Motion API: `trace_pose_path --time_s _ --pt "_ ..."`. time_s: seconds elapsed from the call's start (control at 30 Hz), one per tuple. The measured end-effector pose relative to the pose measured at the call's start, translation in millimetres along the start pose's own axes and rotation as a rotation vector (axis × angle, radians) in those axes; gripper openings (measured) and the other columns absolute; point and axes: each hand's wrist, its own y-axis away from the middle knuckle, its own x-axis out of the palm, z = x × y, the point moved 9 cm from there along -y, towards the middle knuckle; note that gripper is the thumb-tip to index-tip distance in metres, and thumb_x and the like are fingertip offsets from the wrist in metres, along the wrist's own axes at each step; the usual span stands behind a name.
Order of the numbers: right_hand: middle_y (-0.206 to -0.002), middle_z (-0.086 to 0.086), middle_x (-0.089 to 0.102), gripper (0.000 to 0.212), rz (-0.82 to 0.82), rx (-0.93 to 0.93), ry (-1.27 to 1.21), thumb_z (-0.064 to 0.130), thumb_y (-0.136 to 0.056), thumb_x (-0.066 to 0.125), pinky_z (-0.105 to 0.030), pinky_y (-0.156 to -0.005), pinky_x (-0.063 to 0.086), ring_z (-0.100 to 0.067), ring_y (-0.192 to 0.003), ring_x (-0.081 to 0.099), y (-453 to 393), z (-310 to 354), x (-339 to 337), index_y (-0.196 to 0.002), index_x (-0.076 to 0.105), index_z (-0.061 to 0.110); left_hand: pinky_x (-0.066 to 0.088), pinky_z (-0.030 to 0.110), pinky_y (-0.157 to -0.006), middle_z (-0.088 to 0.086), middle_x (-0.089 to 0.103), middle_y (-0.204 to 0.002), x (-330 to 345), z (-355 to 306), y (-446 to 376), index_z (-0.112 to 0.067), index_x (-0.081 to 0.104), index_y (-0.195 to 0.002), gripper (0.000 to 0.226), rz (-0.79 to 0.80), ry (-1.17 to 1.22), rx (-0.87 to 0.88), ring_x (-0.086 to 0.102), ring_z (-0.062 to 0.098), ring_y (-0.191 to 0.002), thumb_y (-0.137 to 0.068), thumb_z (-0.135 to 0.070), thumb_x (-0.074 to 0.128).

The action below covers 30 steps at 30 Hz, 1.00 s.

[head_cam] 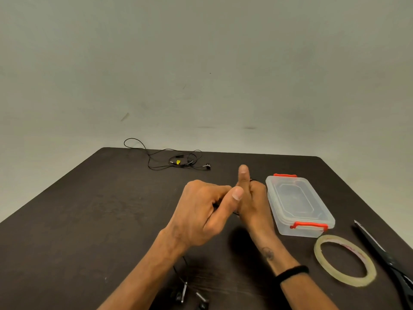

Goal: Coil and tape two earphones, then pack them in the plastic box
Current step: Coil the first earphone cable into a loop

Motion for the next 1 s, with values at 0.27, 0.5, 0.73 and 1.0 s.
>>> trace_pose_path --time_s 0.27,0.5,0.73,1.0 --pt "-0.057 -0.003 0.037 0.090 0.428 -0.037 -0.063 0.077 -0.099 0.002 -0.018 -0.051 0.037 -0.011 -0.052 0.036 21 13 46 -0.067 0.040 0.001 0.022 0.029 -0.048 -0.007 0.023 -0.048 -32 38 2 -0.017 0.027 -0.052 0.065 -0.249 -0.013 -0.230 0.022 0.012 -0.047 -0.102 -0.035 0.065" --pt "-0.045 0.001 0.029 0.092 0.857 0.197 -0.372 0.088 -0.090 0.000 -0.023 -0.045 0.024 -0.012 -0.039 0.019 54 12 87 -0.059 0.038 0.010 0.020 0.029 -0.047 -0.009 0.024 -0.045 -56 64 8 -0.016 0.028 -0.051 0.066 -0.386 -0.057 -0.315 0.021 0.012 -0.044 -0.104 -0.032 0.062" --pt "-0.042 0.000 0.024 0.088 1.219 0.325 -0.857 0.089 -0.092 0.008 -0.034 -0.047 0.010 -0.013 -0.036 0.009 88 46 98 -0.059 0.033 0.011 0.024 0.032 -0.045 0.000 0.029 -0.042 -49 77 10 -0.012 0.032 -0.050 0.066 -0.365 -0.069 -0.353 0.026 0.019 -0.042 -0.105 -0.038 0.061" --pt "-0.049 -0.005 0.023 0.086 1.073 0.271 -1.300 0.087 -0.094 0.017 -0.034 -0.049 0.018 -0.016 -0.040 0.011 66 67 73 -0.065 0.042 0.010 0.036 0.041 -0.052 -0.004 0.038 -0.049 6 100 22 -0.023 0.036 -0.048 0.056 -0.029 0.101 -0.555 0.034 0.011 -0.052 -0.094 -0.046 0.058"
